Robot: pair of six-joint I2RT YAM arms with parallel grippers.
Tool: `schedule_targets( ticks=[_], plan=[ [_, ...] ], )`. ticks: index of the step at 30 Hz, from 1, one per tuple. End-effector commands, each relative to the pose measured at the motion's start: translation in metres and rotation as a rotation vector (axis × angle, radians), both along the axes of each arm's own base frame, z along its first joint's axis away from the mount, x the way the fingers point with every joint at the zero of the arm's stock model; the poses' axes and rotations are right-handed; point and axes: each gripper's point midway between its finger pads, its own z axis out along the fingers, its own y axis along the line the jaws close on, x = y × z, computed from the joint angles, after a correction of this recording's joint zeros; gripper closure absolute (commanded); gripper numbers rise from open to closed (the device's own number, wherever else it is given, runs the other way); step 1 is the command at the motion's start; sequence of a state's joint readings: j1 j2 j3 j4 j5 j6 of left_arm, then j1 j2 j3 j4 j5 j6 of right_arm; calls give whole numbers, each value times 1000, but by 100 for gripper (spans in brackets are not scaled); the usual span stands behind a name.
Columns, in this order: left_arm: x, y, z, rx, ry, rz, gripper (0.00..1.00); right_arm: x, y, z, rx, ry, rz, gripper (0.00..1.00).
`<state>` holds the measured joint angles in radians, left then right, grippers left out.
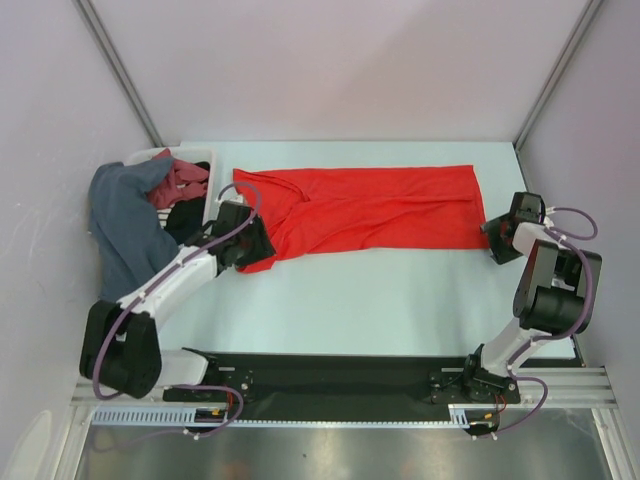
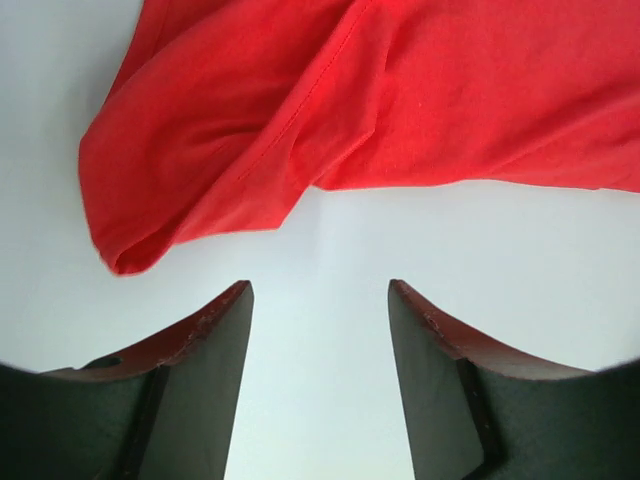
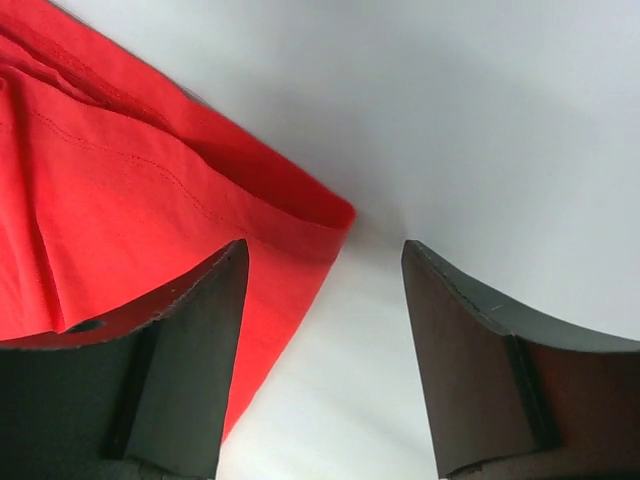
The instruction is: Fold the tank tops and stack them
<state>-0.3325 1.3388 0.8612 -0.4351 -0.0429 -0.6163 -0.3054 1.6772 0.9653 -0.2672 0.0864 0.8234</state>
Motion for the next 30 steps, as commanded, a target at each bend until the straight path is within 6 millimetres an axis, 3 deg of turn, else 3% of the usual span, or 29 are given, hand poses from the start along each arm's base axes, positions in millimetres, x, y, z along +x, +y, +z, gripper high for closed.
schedule_targets(
  ticks=[1,7,9,11,16,24,26,30],
  plan=[
    [-7,4,19,-36,-54,47,37,18,3,-1,30,-61,-13,33],
    [-22,40,3,98,25,202,33,12,-6,-15,3,-13,-69,46],
    [-23,47,-1,114,32,239,33,12,-7,-17,-9,-5,-74,66],
    [-25,56,-11,132,49,276,34,14,-8,-19,-12,10,-75,100],
    [-17,76,-20,204,47,344,37,5,-12,-20,-35,49,-95,100],
    [-6,84,-43,290,74,346,44,3,-13,-12,-47,40,-96,100],
    [-5,86,-47,301,79,350,50,3,-14,-9,-50,38,-97,100],
    [-3,92,-53,333,87,366,73,1,-16,-5,-58,36,-102,100]
  ],
)
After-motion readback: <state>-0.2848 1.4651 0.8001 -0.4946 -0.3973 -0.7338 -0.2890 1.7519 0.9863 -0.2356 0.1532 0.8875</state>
